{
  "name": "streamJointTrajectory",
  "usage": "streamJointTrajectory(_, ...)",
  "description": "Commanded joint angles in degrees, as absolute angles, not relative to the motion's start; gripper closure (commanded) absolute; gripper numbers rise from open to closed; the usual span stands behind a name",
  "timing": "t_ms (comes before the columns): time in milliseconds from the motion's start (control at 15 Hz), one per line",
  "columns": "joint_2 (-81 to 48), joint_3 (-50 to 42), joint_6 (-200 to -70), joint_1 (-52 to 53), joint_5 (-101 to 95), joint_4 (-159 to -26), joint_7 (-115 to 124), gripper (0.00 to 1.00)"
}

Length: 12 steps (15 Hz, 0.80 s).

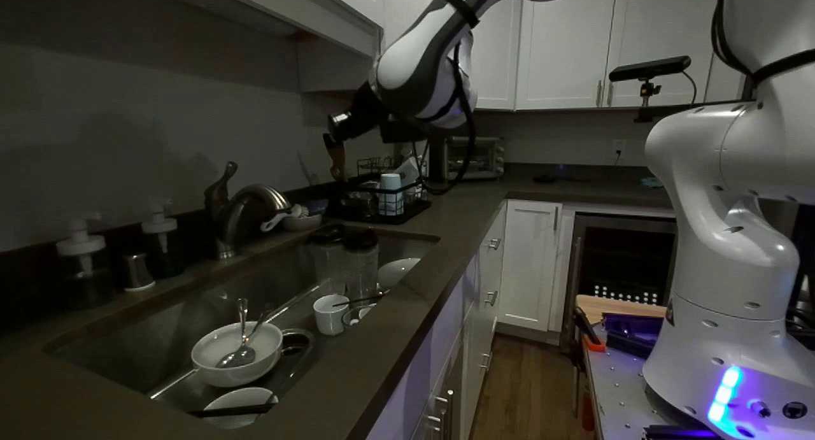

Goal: Push the tap handle down

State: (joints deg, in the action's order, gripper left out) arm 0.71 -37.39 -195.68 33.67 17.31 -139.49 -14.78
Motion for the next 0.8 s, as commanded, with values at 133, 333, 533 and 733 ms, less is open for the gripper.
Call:
streamJointTrajectory(133, 2.53, -34.24, -189.27, 28.66, 24.88, -145.4, -27.0, 1.0)
streamJointTrajectory(333, 0.89, -24.71, -186.95, 12.74, 7.32, -146.62, -18.13, 1.0)
streamJointTrajectory(533, 2.61, -20.0, -184.06, 2.09, -1.41, -146.8, -19.3, 1.0)
streamJointTrajectory(733, 8.2, -17.32, -178.44, -3.7, -7.08, -147.9, -19.42, 1.0)
